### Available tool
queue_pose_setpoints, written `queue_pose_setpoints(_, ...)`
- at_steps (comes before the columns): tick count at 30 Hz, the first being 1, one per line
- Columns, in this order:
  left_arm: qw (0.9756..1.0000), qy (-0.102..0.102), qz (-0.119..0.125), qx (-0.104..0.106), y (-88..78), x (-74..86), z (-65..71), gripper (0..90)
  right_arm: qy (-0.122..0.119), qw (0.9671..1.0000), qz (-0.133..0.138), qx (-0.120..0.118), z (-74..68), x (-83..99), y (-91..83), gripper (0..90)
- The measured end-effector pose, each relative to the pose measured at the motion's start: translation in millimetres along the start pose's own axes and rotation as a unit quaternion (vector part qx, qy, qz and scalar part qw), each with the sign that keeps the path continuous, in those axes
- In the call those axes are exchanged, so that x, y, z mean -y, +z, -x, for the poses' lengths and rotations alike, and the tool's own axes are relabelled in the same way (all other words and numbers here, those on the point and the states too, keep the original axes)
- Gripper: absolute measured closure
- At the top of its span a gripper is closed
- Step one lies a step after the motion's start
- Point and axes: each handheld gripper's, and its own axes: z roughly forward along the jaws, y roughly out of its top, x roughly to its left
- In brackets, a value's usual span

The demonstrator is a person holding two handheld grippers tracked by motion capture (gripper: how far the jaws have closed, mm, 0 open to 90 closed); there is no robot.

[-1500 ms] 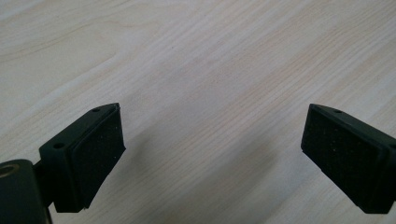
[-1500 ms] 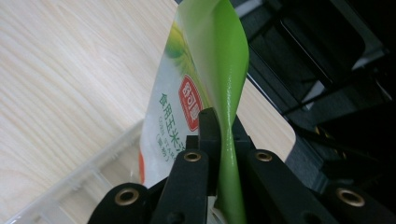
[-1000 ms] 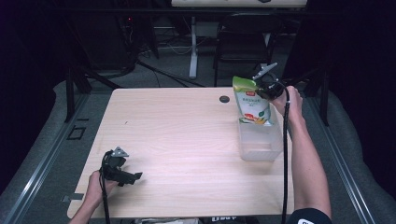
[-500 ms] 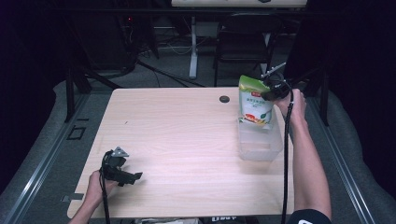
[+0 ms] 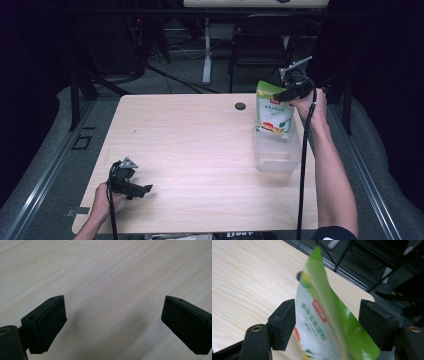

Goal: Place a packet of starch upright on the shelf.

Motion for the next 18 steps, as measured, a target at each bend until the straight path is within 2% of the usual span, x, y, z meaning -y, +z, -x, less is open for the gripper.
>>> queue_pose_setpoints(5, 1.0000, 0.000, 0.000, 0.000, 0.2, 0.0, 0.1, 5.7, -0.015, 0.9995, 0.014, -0.025, -11.0, -9.5, -6.7, 25.3)
queue_pose_setpoints(9, 1.0000, 0.000, 0.000, 0.000, 0.1, -0.1, 0.2, 5.7, -0.033, 0.9980, 0.018, -0.051, -26.6, -17.8, -8.4, 23.0)
queue_pose_setpoints(14, 1.0000, 0.000, 0.000, 0.001, -0.2, 0.1, 0.1, 5.7, -0.058, 0.9940, 0.000, -0.093, -51.0, -24.0, 3.2, 19.3)
queue_pose_setpoints(18, 1.0000, 0.000, 0.000, 0.001, -0.4, 0.4, -0.4, 5.7, -0.069, 0.9909, -0.009, -0.116, -70.5, -22.2, 15.7, 16.1)
